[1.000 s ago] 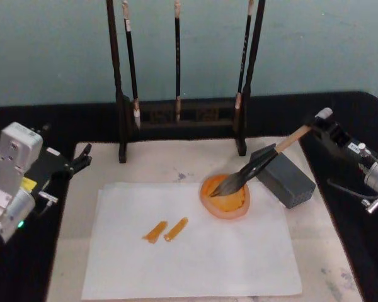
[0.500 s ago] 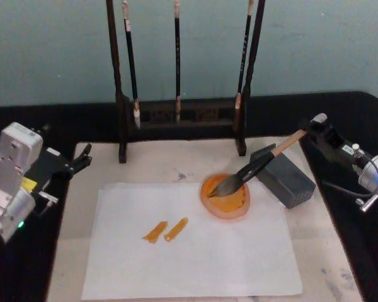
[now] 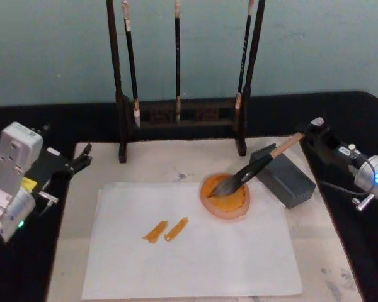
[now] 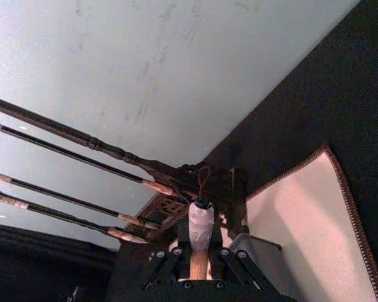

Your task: Pick up the brush from the inkstone, write on the paper, then place the brush back to its original position.

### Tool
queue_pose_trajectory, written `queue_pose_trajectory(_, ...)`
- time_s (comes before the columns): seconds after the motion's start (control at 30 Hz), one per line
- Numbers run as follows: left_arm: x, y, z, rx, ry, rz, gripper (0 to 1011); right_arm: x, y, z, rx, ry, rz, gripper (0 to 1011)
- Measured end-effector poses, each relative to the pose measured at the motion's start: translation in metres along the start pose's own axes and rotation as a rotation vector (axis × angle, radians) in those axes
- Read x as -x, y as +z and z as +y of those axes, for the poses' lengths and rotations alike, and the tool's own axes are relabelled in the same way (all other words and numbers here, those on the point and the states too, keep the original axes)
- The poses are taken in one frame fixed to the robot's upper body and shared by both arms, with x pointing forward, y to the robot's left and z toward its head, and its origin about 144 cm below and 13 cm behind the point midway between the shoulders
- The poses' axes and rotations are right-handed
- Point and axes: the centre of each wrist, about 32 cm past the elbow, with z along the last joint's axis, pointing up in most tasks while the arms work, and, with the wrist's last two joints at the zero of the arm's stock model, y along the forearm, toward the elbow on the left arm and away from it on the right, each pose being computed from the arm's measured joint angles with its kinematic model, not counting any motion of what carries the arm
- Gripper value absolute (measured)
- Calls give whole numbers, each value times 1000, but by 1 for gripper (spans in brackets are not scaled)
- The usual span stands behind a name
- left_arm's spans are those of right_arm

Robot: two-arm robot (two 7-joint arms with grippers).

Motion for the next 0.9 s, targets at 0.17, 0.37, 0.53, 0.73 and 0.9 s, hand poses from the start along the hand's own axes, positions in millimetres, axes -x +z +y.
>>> queue_pose_trajectory(0.17, 0, 0, 0, 0, 0, 0, 1010, -3, 0, 4, 8, -10, 4, 171)
queue_pose_trajectory(0.37, 0, 0, 0, 0, 0, 0, 1010, -5, 0, 7, 9, -16, 6, 171)
queue_pose_trajectory(0.53, 0, 0, 0, 0, 0, 0, 1010, -6, 0, 7, 6, -20, 9, 171)
queue_pose_trajectory(0.73, 0, 0, 0, 0, 0, 0, 1010, -9, 1, 8, 5, -26, 40, 171)
queue_pose_trajectory(0.9, 0, 0, 0, 0, 0, 0, 1010, -11, 2, 8, 6, -27, 62, 171)
